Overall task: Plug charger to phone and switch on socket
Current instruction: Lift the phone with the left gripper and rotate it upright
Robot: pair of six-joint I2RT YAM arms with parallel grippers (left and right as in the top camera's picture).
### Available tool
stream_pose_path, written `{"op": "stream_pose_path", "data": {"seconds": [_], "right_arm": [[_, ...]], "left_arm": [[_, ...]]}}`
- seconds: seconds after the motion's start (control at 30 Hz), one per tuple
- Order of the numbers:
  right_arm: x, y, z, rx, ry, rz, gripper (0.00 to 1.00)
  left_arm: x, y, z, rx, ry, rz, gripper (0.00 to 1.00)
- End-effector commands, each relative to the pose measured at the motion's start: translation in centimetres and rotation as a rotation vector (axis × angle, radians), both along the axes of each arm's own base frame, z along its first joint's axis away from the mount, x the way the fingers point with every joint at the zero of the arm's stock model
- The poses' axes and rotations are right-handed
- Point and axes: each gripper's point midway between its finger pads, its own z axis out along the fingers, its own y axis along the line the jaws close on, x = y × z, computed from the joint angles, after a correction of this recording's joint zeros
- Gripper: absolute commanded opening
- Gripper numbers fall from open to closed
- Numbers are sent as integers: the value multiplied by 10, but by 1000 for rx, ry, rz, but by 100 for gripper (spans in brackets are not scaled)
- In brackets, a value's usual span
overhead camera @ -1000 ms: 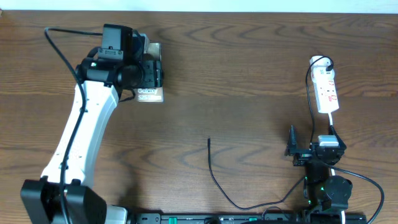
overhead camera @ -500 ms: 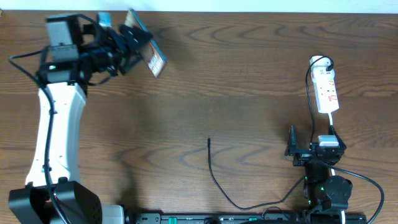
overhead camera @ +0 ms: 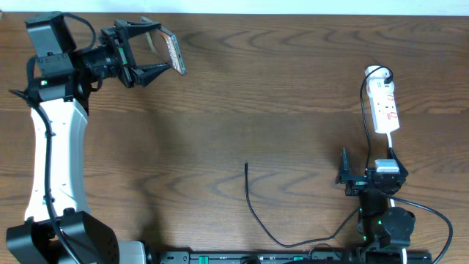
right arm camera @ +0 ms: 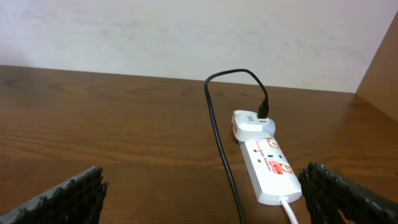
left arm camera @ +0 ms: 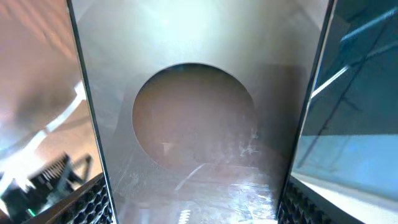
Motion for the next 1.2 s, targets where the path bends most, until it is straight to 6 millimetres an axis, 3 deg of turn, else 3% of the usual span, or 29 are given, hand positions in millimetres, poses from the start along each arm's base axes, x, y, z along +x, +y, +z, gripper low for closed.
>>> {"op": "stream_pose_path", "data": {"seconds": [0.0, 0.57, 0.73, 0.8, 0.93, 1.03, 1.17], "right_arm": [[0, 1, 0, -10, 0, 2, 99], [0, 1, 0, -10, 0, 2, 99], [0, 1, 0, -10, -1, 2, 99], [0, 1, 0, -10, -1, 2, 99], [0, 1, 0, -10, 0, 2, 99], [0, 1, 0, -10, -1, 2, 99], [0, 1, 0, -10, -1, 2, 99]], "left_arm": [[-14, -5, 26, -101, 63, -43, 7], [-16, 12, 29, -129, 72, -25, 7], [-3, 20, 18, -19, -6, 52, 7], [3, 23, 6, 57, -23, 94, 7], [-2, 36, -48, 282, 99, 190, 7], [-28, 56, -100, 511, 299, 243, 7], [-65, 81, -138, 747, 504, 272, 7]]}}
